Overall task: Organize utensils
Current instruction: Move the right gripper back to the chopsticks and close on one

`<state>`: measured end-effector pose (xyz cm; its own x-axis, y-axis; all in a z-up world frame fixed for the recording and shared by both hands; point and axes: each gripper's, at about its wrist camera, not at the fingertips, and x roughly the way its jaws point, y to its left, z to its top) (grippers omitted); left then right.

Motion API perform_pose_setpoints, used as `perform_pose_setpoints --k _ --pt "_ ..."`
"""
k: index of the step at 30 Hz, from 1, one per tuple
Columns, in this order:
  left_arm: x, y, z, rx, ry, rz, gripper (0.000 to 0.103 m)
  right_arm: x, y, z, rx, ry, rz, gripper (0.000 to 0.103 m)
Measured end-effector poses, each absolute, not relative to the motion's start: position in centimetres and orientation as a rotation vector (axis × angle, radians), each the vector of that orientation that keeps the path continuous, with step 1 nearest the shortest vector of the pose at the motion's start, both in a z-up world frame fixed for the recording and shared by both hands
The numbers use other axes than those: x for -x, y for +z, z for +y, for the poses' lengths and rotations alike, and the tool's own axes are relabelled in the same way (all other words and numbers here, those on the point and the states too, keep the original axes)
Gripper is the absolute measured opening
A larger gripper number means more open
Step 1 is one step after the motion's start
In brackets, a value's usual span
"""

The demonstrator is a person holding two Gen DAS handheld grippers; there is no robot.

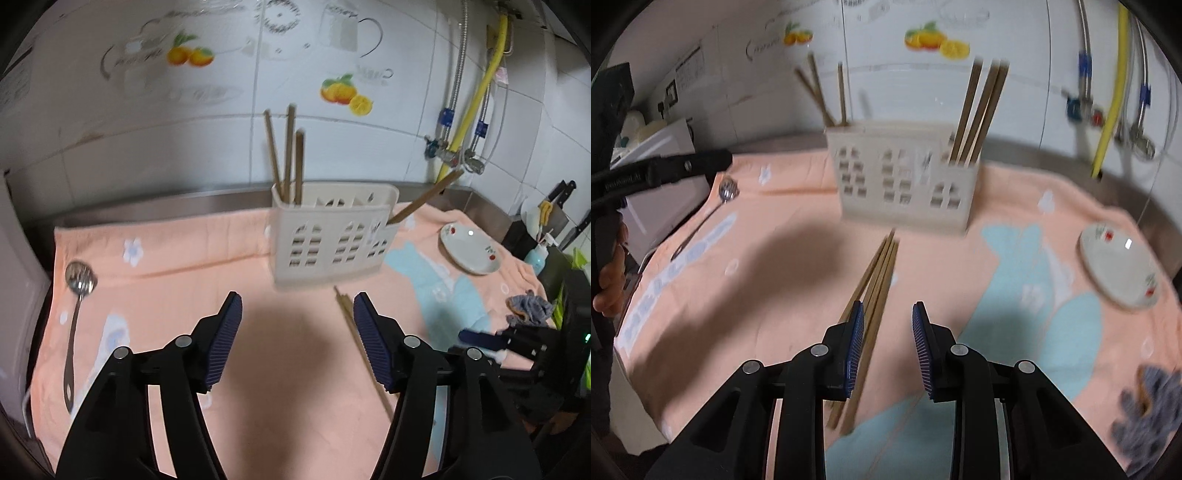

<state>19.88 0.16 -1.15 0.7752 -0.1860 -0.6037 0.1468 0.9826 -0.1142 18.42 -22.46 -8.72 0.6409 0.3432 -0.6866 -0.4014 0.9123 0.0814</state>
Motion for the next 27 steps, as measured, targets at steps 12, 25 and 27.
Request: perform_pose_setpoints --k 12,25,27 --pt "-17.9 -5.0 2.4 0.121 -0.126 0.728 0.067 -17.6 -13.8 -21.5 0.015 0.401 0.868 0.014" --pt "-17.5 -5.6 3.3 0.139 -0.109 0.731 0.067 -18.1 -14.7 -20.5 0.035 0.384 0.893 0.008" --pt "-17.4 -5.7 3.3 0.14 -0.11 0.733 0.067 -18.0 -14.9 -20.5 0.043 0.377 0.896 0.008"
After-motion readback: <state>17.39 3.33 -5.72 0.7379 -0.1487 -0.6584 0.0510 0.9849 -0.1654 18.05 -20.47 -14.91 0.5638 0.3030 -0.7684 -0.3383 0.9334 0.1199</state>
